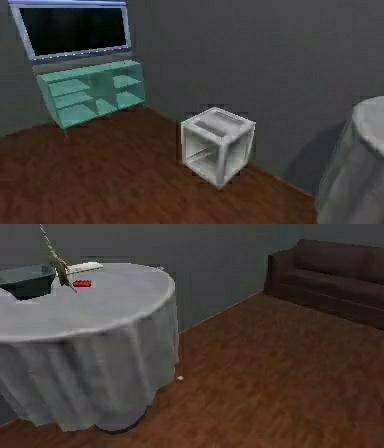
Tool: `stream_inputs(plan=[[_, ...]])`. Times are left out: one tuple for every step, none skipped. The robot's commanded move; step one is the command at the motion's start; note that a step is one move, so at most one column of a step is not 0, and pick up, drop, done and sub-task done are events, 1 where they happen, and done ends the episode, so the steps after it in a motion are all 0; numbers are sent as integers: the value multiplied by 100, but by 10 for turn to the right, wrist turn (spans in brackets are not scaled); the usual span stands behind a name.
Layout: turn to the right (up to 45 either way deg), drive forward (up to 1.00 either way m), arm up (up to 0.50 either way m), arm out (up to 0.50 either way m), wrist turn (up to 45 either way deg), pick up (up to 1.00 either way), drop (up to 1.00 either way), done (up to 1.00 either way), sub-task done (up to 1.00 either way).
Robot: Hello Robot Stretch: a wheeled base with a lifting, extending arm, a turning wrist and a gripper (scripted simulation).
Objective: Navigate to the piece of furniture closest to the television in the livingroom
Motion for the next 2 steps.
stream_inputs(plan=[[-450, 0, 0, 0, 0, 0, 0, 0, 0], [0, 100, 0, 0, 0, 0, 0, 0, 0]])
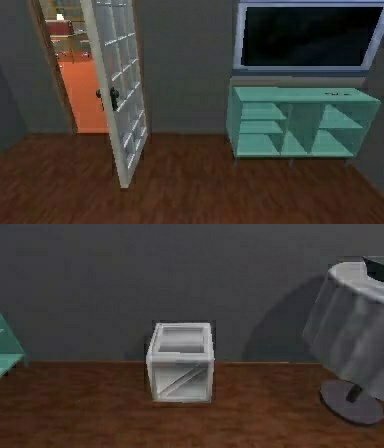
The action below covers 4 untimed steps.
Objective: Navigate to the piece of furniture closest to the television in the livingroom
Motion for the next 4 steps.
stream_inputs(plan=[[0, 100, 0, 0, 0, 0, 0, 0, 0], [30, 0, 0, 0, 0, 0, 0, 0, 0], [0, 15, 0, 0, 0, 0, 0, 0, 0], [450, 0, 0, 0, 0, 0, 0, 0, 0]])
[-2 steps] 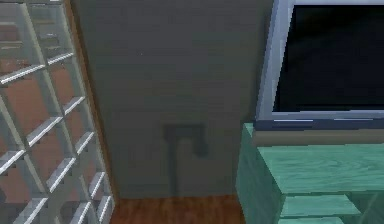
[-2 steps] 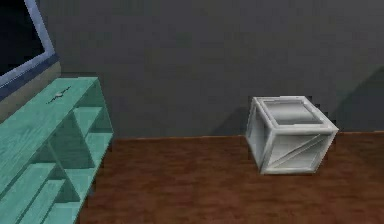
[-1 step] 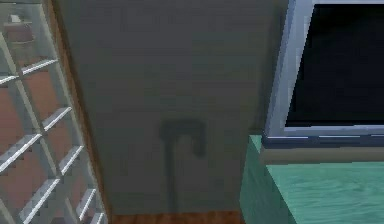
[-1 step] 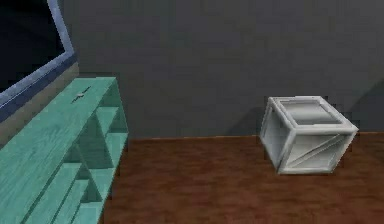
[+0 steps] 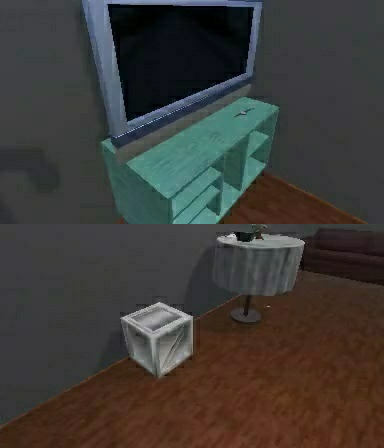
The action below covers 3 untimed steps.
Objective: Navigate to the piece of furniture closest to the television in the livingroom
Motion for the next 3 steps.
stream_inputs(plan=[[450, 0, 0, 0, 0, 0, 0, 0, 0], [450, 0, 0, 0, 0, 0, 0, 0, 0], [420, 0, 0, 0, 0, 0, 0, 0, 0]])
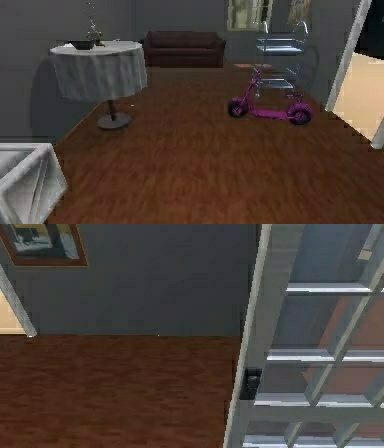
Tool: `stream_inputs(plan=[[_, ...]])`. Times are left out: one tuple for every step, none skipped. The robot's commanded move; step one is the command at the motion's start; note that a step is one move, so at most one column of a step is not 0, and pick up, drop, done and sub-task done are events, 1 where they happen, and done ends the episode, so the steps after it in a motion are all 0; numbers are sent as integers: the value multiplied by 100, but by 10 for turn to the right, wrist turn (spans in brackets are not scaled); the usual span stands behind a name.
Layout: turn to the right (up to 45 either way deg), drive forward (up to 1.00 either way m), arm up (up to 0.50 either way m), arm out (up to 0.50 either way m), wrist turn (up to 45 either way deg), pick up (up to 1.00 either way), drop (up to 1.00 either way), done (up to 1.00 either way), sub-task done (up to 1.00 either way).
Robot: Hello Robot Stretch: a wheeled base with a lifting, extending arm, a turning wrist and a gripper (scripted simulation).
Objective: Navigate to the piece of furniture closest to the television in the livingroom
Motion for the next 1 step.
stream_inputs(plan=[[0, 100, 0, 0, 0, 0, 0, 0, 0]])
